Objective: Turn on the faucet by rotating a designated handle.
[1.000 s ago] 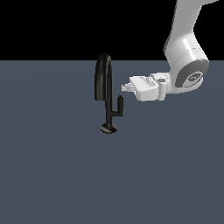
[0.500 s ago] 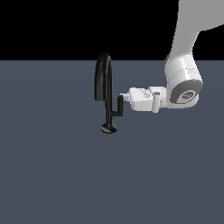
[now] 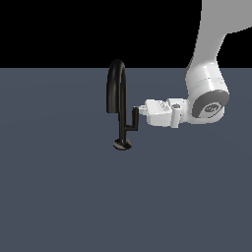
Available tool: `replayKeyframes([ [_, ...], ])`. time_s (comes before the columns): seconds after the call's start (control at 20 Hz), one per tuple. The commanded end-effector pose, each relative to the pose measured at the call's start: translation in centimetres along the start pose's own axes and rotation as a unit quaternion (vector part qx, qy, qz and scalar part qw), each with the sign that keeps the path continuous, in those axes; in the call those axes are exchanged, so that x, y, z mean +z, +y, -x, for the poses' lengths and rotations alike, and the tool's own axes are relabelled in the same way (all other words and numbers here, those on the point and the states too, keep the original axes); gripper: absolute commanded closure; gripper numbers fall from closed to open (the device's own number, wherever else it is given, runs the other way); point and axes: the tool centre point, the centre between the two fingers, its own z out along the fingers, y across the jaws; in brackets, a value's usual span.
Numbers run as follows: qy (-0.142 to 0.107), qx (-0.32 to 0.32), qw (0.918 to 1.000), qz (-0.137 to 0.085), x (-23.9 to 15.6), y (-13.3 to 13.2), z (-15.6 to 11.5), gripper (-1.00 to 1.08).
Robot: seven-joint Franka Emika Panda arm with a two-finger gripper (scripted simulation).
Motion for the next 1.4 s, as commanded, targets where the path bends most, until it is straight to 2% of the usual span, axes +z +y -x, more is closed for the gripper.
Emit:
replayKeyframes([
  [0.0, 0.000, 0.000, 1.0000, 0.000, 0.0, 0.6, 0.2, 1.08],
  [0.65, 0.000, 0.000, 1.0000, 0.000, 0.0, 4.2, 1.4, 1.08],
  [0.75, 0.001, -0.003, 1.0000, -0.003, 0.0, 3.6, 1.4, 1.08],
  [1.35, 0.000, -0.001, 1.0000, -0.001, 0.0, 8.1, -0.4, 1.08],
])
